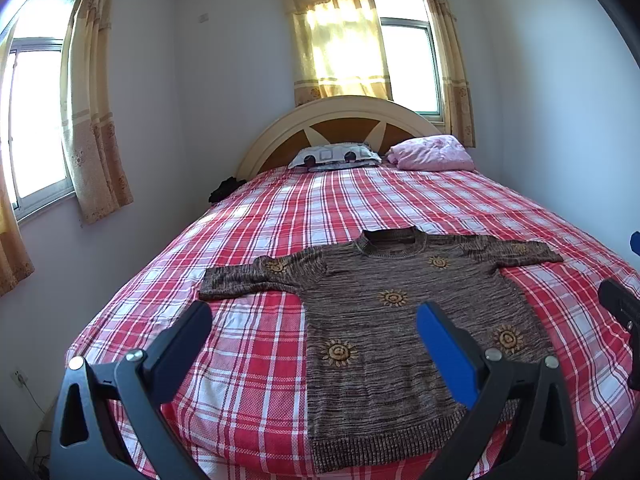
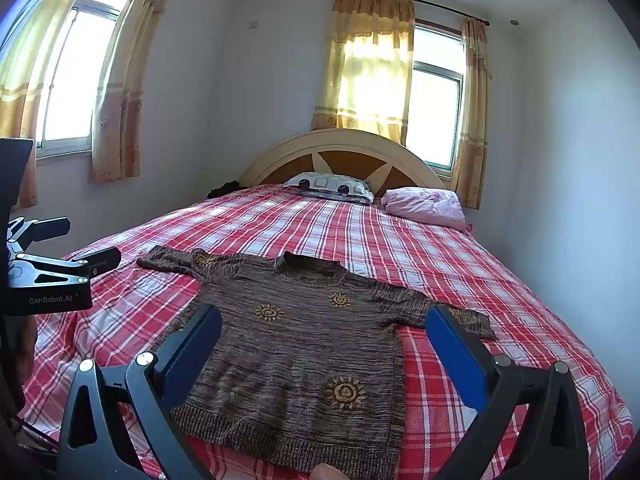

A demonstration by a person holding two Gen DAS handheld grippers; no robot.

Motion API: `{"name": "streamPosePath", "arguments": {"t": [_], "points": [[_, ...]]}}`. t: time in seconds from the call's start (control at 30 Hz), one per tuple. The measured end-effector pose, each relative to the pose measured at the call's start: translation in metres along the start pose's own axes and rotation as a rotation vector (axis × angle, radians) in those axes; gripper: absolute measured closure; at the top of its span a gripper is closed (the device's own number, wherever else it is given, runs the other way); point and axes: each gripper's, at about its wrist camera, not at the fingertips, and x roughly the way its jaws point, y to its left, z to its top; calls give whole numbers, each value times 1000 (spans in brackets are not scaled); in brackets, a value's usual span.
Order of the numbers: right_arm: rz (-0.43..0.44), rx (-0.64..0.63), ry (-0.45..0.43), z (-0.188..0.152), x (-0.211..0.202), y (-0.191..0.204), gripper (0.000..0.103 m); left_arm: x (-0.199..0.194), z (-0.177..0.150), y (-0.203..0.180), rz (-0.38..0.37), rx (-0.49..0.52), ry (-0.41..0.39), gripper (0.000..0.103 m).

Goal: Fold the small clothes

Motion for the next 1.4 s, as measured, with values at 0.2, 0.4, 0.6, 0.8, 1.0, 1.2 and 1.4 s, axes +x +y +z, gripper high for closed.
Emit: {"name": "streamPosePath", "arguments": {"t": [0.2,0.4,0.6,0.8,1.0,1.2,1.4], "points": [[0,-1,2,-1,1,1,1,2,0,0,2,-4,1,0],[0,-2,3,-2,1,1,1,2,0,1,2,-4,5,0],[0,-3,4,-2,1,1,1,3,-1,2,1,-6,8,0],[-2,-4,7,-4,2,1,1,5,-4,2,1,-4,16,0],[-5,-5,14,-6,5,2,1,9,-7,2,1,-3,26,0],[-9,-6,32,-9,12,3,1,15,-9,2,2,-3,38,0],[-11,3,57,-18,24,0,1,29,-14,-1,2,13,55,0]]}}
